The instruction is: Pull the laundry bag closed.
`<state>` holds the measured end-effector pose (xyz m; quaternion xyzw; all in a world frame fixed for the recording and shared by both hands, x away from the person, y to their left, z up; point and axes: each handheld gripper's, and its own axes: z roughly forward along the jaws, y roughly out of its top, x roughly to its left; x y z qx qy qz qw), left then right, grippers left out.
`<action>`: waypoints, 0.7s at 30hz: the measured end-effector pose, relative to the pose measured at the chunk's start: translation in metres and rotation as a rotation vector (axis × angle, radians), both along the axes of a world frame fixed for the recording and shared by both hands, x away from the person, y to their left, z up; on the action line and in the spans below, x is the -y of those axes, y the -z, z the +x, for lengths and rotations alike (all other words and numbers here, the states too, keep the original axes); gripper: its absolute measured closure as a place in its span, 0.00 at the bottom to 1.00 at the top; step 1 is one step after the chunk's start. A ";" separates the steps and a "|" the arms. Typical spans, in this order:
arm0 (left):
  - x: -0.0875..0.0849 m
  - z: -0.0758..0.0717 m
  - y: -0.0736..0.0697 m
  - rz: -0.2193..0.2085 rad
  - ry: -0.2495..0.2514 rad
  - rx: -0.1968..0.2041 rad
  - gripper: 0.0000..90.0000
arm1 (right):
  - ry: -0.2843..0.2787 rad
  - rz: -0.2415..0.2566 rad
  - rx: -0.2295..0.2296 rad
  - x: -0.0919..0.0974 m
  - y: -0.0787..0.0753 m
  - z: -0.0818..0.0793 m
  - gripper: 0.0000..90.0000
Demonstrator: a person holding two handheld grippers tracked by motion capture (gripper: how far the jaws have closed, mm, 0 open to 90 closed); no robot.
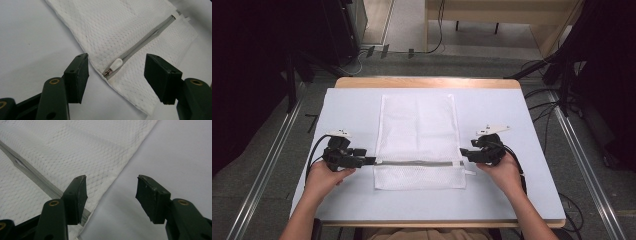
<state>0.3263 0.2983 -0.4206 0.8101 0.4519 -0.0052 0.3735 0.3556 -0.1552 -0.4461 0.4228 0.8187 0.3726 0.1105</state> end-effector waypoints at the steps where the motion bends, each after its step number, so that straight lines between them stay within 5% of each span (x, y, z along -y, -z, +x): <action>1: 0.000 0.000 0.000 -0.001 0.001 0.000 0.41 | 0.000 0.000 0.000 0.000 0.000 0.000 0.48; 9: 0.000 0.001 0.000 0.008 -0.001 0.002 0.40 | -0.005 0.005 -0.010 0.000 0.000 0.000 0.49; 12: 0.000 0.000 -0.001 0.002 -0.005 0.017 0.40 | -0.005 0.046 -0.027 0.000 0.000 0.000 0.49; 21: 0.000 0.000 -0.001 -0.002 -0.004 0.022 0.40 | -0.011 0.020 -0.018 -0.001 0.001 -0.001 0.49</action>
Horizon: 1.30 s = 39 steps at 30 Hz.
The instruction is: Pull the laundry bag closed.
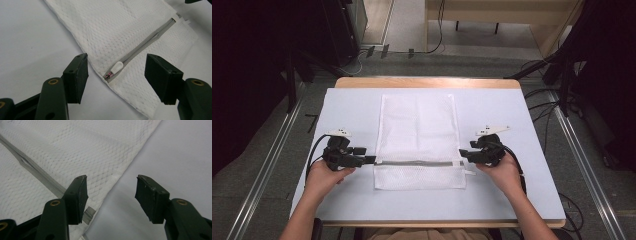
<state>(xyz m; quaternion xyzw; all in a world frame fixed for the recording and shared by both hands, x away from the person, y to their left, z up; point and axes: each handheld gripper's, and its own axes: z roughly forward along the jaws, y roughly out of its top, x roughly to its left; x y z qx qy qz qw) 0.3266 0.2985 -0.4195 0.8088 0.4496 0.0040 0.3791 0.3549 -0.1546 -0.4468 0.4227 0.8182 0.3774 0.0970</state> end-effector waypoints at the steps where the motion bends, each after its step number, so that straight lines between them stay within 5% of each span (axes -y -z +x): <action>1: 0.000 0.000 0.000 0.004 0.002 -0.001 0.40 | 0.000 0.000 0.000 0.000 0.000 0.000 0.49; 17: 0.000 -0.002 -0.002 -0.015 0.001 -0.003 0.40 | -0.017 0.000 -0.015 -0.012 -0.006 -0.006 0.53; 39: -0.006 -0.012 0.000 -0.011 -0.029 0.001 0.40 | -0.129 -0.001 -0.002 -0.047 -0.011 -0.015 0.56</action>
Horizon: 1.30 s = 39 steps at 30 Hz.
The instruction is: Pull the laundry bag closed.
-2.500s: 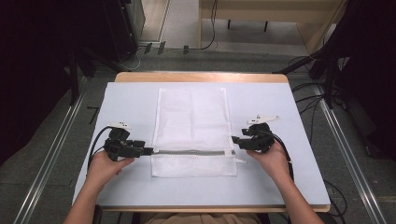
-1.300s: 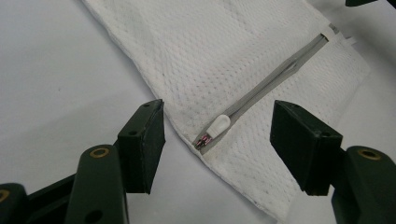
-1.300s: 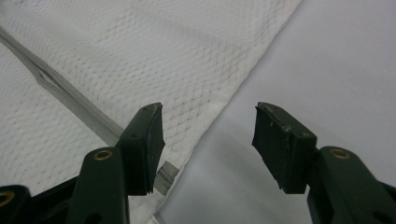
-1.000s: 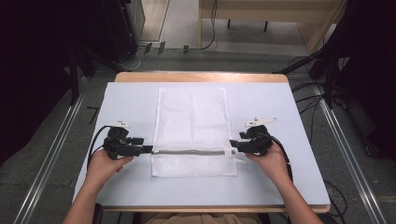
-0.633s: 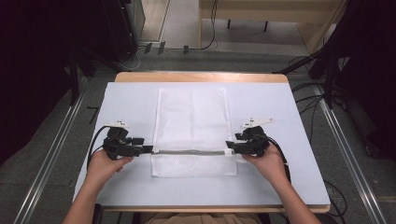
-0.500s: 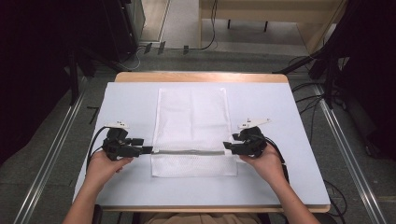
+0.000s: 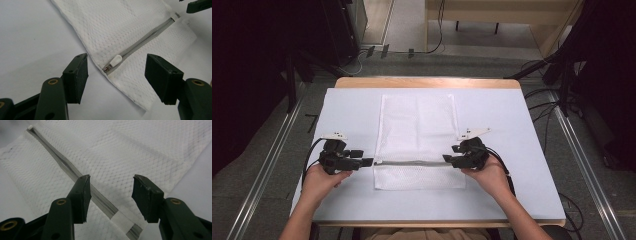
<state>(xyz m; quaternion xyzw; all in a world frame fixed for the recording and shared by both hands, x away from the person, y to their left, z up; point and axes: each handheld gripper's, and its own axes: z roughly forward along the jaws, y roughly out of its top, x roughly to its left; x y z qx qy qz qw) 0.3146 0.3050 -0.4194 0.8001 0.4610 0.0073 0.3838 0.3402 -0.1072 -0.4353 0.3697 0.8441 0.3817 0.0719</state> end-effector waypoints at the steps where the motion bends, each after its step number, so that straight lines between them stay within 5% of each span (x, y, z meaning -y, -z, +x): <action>1: 0.000 0.000 0.000 0.002 0.001 0.003 0.40 | 0.001 0.006 -0.001 -0.002 0.000 0.000 0.56; 39: -0.019 -0.010 0.001 0.008 -0.017 0.006 0.41 | -0.176 -0.032 -0.004 -0.085 -0.004 0.004 0.61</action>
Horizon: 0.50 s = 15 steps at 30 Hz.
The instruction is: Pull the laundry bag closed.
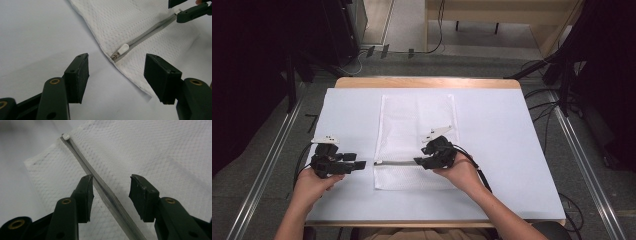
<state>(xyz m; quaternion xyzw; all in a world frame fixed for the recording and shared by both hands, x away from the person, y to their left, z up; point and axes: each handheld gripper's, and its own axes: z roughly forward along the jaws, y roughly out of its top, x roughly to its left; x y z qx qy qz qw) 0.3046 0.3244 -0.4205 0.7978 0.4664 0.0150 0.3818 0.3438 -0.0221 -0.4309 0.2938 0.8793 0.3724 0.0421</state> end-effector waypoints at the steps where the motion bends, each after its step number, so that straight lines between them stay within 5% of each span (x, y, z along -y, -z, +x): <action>1: 0.000 0.001 0.000 -0.003 0.001 0.000 0.41 | -0.003 0.003 -0.003 -0.002 0.000 0.001 0.62; 15: 0.003 0.013 0.004 0.010 0.014 -0.009 0.42 | -0.060 0.031 -0.037 -0.052 0.003 0.006 0.69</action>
